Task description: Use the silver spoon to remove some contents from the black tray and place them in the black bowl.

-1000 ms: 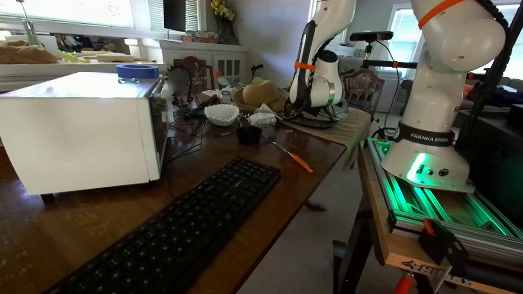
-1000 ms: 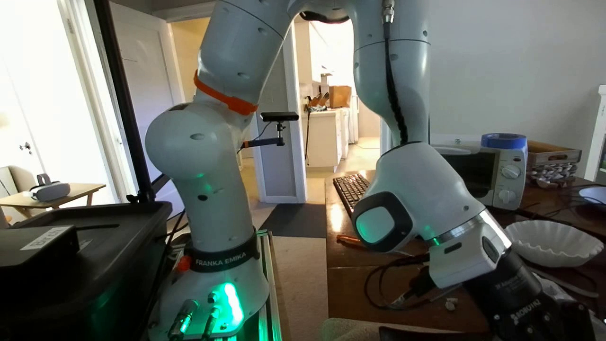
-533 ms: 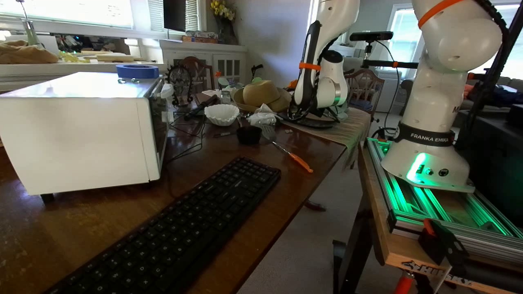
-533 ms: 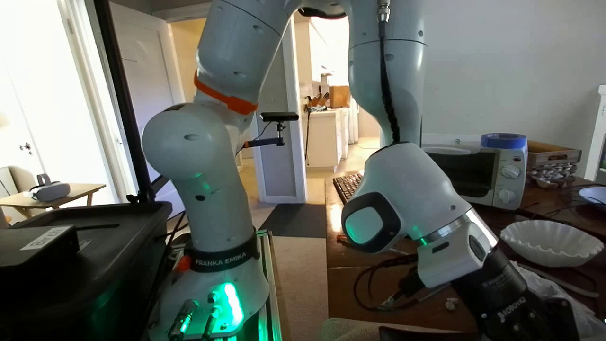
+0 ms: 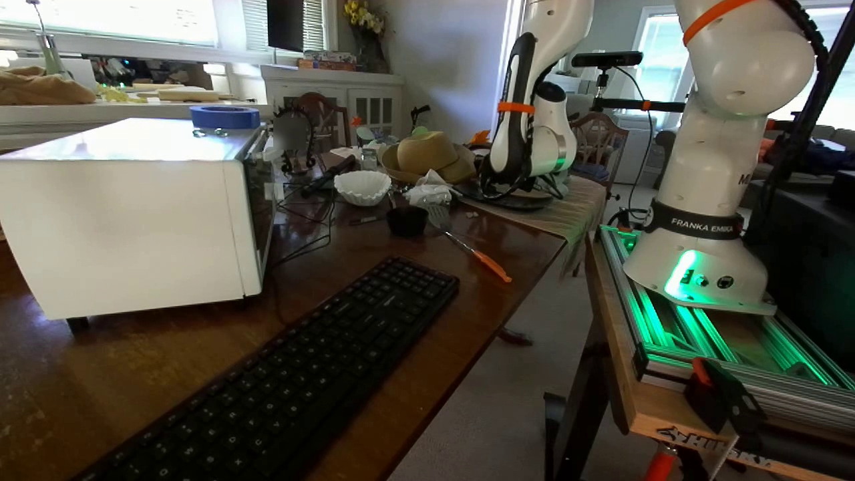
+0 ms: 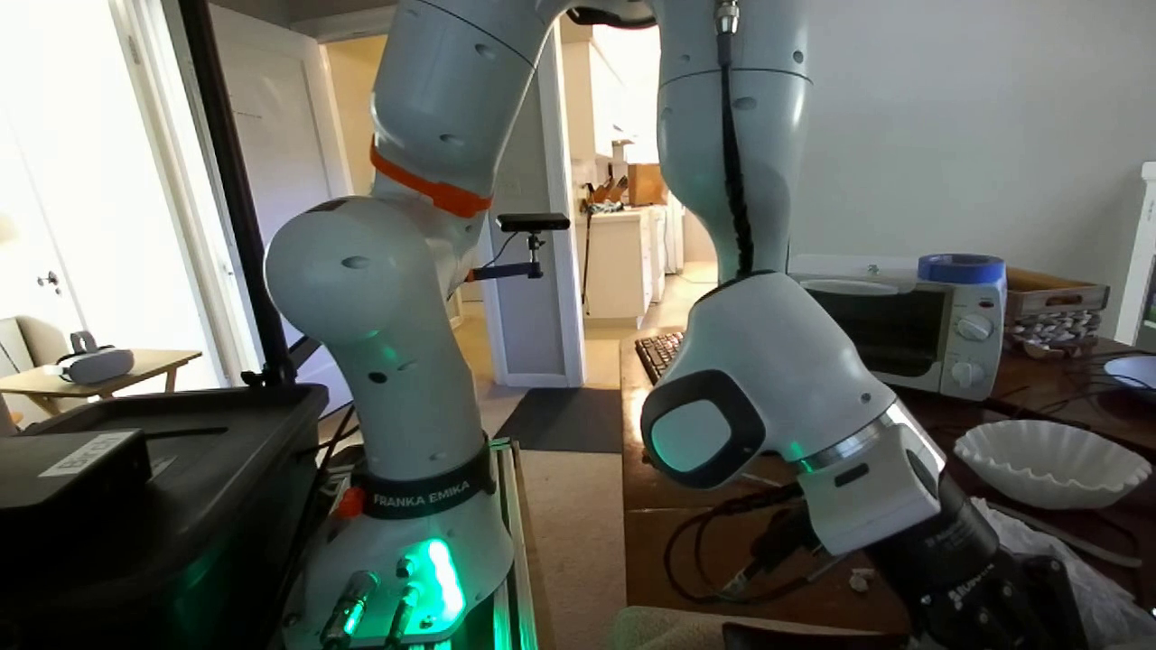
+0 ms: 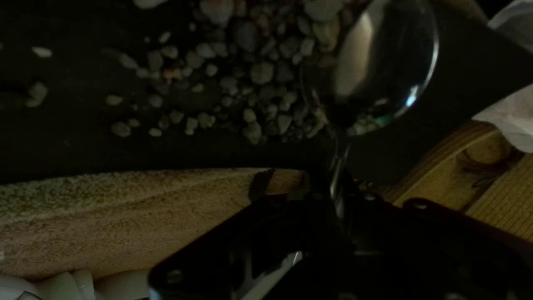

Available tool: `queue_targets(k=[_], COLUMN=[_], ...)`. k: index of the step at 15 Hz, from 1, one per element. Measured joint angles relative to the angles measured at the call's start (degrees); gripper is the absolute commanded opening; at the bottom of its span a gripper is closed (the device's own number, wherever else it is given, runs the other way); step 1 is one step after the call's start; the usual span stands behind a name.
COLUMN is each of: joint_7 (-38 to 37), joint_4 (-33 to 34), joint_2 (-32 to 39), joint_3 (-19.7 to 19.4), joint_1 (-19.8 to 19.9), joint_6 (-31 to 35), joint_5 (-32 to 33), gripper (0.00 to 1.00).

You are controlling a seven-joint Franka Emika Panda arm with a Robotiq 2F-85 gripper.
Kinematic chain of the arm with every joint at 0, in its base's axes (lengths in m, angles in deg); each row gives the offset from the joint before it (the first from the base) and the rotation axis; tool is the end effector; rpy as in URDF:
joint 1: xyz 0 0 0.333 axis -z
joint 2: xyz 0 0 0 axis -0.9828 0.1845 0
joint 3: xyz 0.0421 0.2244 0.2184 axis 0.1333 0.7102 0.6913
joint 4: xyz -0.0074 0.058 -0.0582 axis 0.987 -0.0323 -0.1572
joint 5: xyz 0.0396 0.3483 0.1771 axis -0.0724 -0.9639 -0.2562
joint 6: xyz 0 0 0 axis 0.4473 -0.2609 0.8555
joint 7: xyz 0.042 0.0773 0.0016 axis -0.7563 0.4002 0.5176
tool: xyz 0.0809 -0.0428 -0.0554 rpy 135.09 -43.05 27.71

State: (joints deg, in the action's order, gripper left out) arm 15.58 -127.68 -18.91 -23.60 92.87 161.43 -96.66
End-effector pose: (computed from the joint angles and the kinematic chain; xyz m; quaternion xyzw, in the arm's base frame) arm 0.3343 -0.2234 0.1694 0.7020 -0.6120 0.3530 0.0894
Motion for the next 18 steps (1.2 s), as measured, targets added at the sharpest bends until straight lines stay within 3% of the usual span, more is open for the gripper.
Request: queue_targets(k=[9,18], joint_7=[6.3,18.5], joint_4=[0.0,0.0], joint_2=[-1.7,-10.1], joint_3=[0.0,-3.7], joint_1=[3.8,2.1], joint_6=[-4.1,-19.2], joint_5=[6.6,4.3], gripper=[0.02,0.02])
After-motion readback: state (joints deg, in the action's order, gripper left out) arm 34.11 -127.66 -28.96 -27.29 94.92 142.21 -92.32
